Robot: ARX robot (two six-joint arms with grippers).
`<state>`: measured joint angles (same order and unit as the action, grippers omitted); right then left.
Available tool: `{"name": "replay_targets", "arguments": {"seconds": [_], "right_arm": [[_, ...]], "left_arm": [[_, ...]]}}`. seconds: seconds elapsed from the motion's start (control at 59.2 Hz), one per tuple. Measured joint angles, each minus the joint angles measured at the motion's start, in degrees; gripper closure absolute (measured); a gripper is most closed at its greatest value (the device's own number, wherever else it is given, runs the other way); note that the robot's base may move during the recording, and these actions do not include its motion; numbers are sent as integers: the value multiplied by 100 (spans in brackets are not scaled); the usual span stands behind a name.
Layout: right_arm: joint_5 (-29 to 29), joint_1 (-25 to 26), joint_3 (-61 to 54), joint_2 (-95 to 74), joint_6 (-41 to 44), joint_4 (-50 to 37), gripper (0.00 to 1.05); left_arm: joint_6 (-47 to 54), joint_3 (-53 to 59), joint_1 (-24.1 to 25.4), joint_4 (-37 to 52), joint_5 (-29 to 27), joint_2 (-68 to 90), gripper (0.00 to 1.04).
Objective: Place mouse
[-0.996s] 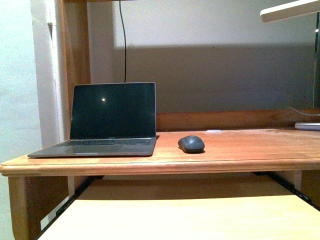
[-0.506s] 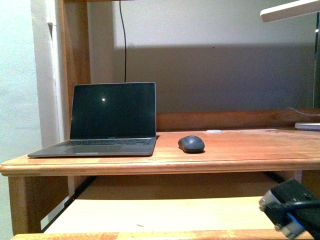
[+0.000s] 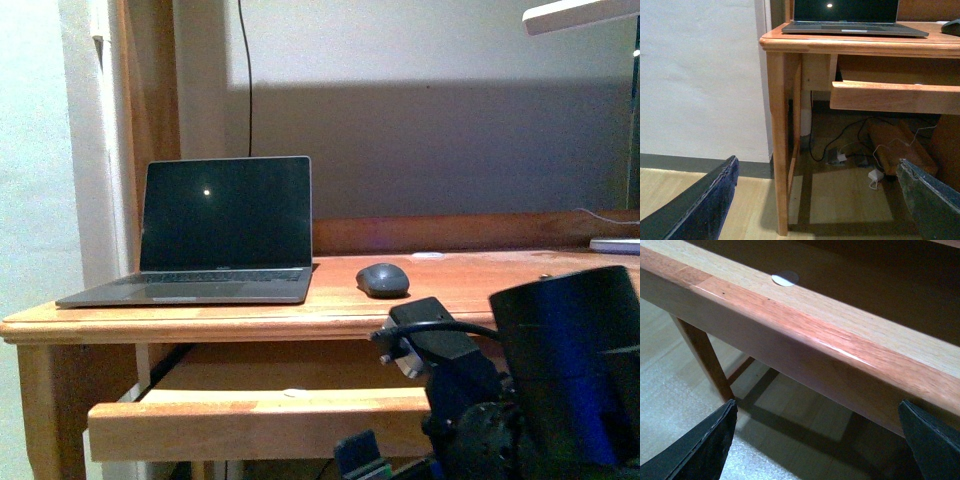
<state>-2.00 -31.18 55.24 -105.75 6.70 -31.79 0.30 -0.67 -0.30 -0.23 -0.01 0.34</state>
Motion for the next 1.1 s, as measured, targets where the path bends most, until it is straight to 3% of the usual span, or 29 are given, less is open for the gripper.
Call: {"name": "replay_targets", "arguments": {"seconds": [0.709, 0.895, 1.097], "right_arm": [[461, -376, 2452, -1906, -87, 479, 7], [409, -407, 2459, -1915, -212, 439, 7], [385, -138, 1388, -866, -271, 173, 7]], "left_arm": [[0, 0, 0, 0, 0, 0, 8], [0, -2, 0, 0, 0, 0, 8], [0, 0, 0, 0, 0, 0, 8]]}}
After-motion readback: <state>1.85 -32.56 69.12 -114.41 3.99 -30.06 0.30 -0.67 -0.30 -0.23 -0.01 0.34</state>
